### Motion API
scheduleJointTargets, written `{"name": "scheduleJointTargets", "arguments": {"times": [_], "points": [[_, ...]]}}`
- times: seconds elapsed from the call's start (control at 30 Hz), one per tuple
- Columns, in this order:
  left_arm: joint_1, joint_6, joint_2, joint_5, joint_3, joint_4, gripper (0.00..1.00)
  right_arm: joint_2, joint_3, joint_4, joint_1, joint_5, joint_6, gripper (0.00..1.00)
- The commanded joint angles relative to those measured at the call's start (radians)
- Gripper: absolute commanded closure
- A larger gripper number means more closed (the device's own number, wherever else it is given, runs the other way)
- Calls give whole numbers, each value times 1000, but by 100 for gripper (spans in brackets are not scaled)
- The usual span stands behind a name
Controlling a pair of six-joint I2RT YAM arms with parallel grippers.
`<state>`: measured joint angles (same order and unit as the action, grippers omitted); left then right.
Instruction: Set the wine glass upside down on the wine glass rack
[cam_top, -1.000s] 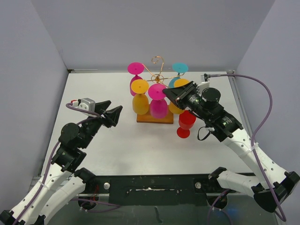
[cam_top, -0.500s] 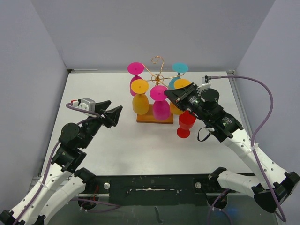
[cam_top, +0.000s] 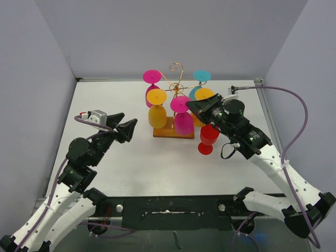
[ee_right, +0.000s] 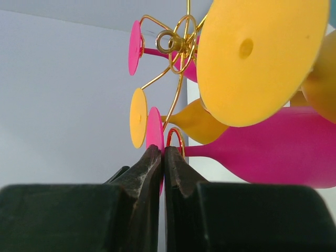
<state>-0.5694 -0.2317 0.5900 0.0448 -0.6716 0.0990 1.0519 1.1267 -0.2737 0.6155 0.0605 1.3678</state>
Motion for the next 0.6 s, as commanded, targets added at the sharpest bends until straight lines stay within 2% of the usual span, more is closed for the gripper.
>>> {"name": "scheduleJointTargets", "arguments": {"times": [0.0, 0.27, 0.57], "points": [[3, 0, -9, 7, -8, 32, 42, -19, 1, 22, -2, 45, -2, 98], [4, 0, -10, 9, -8, 30, 41, -9, 1, 13, -3, 54, -7, 85], [3, -3, -10, 8, -9, 28, 41, -45, -14, 14, -3, 67, -5, 57]]}}
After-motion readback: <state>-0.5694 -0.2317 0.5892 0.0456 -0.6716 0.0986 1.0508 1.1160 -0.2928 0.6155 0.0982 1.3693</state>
